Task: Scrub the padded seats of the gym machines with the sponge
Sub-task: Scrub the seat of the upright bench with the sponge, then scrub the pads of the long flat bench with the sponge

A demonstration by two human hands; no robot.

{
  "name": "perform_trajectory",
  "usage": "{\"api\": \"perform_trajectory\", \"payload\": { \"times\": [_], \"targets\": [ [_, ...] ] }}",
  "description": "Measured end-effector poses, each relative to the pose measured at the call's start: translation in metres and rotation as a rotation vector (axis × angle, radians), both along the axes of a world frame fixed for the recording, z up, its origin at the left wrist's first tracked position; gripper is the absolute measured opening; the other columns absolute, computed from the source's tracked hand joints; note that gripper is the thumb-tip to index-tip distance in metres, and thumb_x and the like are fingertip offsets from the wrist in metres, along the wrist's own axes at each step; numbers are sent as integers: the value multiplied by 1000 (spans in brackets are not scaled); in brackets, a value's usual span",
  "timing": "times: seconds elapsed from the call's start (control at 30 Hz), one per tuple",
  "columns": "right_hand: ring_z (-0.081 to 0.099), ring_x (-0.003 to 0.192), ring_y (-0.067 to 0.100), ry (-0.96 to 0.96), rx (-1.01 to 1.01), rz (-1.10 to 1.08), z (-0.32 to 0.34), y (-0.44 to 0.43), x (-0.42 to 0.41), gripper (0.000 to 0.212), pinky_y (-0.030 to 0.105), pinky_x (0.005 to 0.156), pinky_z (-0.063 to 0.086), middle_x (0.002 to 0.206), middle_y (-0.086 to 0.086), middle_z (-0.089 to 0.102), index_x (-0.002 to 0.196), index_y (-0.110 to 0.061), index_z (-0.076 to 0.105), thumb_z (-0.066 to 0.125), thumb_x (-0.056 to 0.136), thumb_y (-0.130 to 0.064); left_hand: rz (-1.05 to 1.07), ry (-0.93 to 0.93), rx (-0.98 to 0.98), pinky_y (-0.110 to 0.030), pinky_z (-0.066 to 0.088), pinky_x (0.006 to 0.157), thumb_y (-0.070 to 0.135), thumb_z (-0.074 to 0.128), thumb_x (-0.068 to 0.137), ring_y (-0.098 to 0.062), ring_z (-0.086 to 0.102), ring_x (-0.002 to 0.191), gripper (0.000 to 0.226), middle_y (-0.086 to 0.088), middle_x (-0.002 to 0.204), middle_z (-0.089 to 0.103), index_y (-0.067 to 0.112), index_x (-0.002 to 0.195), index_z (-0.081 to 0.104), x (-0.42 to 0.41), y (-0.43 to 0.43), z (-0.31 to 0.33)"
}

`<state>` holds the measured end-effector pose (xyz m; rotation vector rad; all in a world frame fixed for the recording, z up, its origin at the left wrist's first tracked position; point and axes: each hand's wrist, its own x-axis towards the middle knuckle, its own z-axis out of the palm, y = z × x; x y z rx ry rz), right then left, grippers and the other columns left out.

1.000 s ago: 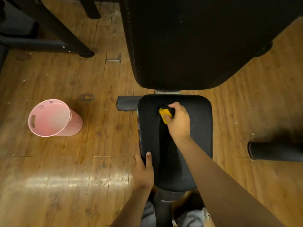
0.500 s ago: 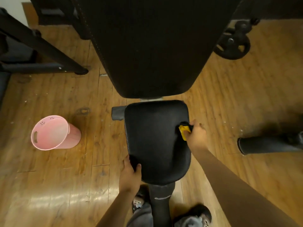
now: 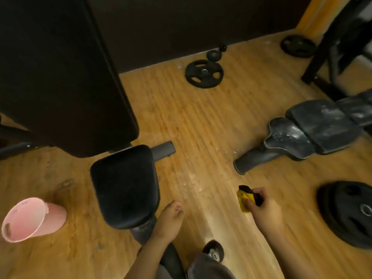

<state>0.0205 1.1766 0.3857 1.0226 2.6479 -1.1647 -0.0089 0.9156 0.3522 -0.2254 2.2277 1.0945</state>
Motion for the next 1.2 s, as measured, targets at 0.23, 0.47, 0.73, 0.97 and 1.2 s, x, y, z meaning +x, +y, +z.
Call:
{"api": "perform_trajectory", "payload": {
  "times": [0.23,0.47,0.73,0.97,1.2],
  "targets": [
    [59,71,12,109,-23,-373,54,100,107,21,31,56,46,82,-3,66,95,-22,59,72,81,-14,-407,38,72,-13,40,83,20,48,99,-7,54,111,25,6,121,57,20,124,54,4,129,46],
    [60,72,15,138,-109,-712,55,136,187,16,30,53,42,80,-3,63,91,-15,57,71,84,-12,-916,272,5,-31,45,96,20,49,97,-15,56,112,26,3,125,57,17,122,57,-2,242,71],
    [60,70,16,15,-151,-887,26,198,188,19,37,57,47,80,-2,64,92,-15,55,72,83,-14,-1233,351,3,-26,45,92,23,49,97,-12,54,112,27,8,122,57,22,122,58,-22,343,57],
    [59,70,17,-6,-146,-868,13,328,80,21,33,52,42,78,1,64,84,-18,52,72,82,-12,-1251,391,-29,-30,46,93,26,54,95,-13,55,113,27,8,121,59,23,121,57,-145,459,33],
    [52,65,4,22,8,-660,51,453,-58,20,25,48,33,75,-11,58,93,-23,53,71,84,-23,-1137,477,-110,-29,45,91,27,53,96,-15,55,116,30,5,129,58,20,125,55,-298,564,56]
  ]
}}
